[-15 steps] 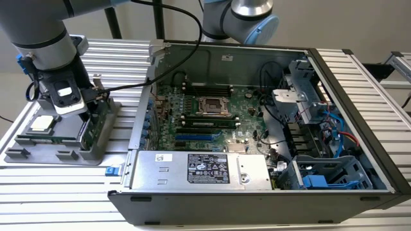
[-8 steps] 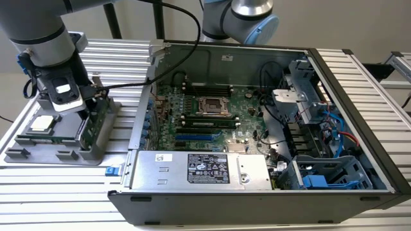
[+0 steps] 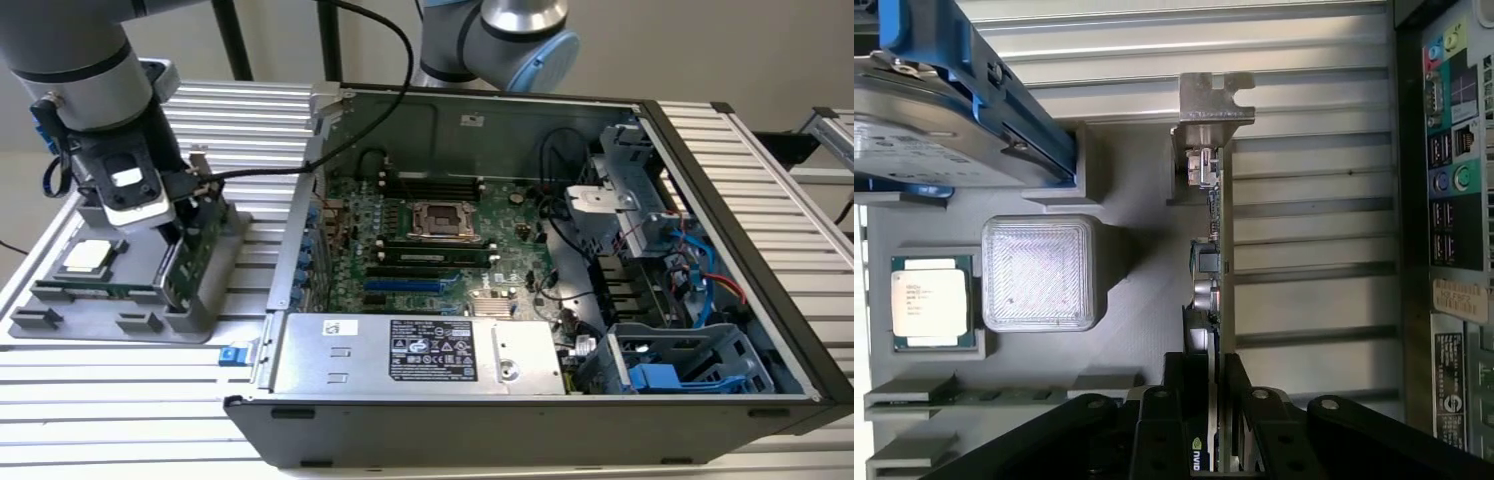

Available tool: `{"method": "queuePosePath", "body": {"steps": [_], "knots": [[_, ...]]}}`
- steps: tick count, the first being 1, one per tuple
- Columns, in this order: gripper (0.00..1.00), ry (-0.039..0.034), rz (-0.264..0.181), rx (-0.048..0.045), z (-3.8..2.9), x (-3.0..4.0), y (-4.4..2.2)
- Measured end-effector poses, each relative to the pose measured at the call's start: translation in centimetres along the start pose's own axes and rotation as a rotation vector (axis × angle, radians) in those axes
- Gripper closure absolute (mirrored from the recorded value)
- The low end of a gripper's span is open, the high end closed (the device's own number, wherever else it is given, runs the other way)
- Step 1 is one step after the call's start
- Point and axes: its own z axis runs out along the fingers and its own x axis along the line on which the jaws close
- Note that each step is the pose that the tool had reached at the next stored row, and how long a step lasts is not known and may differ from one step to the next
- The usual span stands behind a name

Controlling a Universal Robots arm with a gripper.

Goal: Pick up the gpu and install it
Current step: 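Pick up the gpu and move the gpu toward the slot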

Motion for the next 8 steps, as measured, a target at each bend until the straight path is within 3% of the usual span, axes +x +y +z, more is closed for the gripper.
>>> {"method": "queuePosePath", "body": {"steps": [8], "knots": [[1.0, 0.0, 0.0, 0.0, -0.66, -0.01, 0.03]]}}
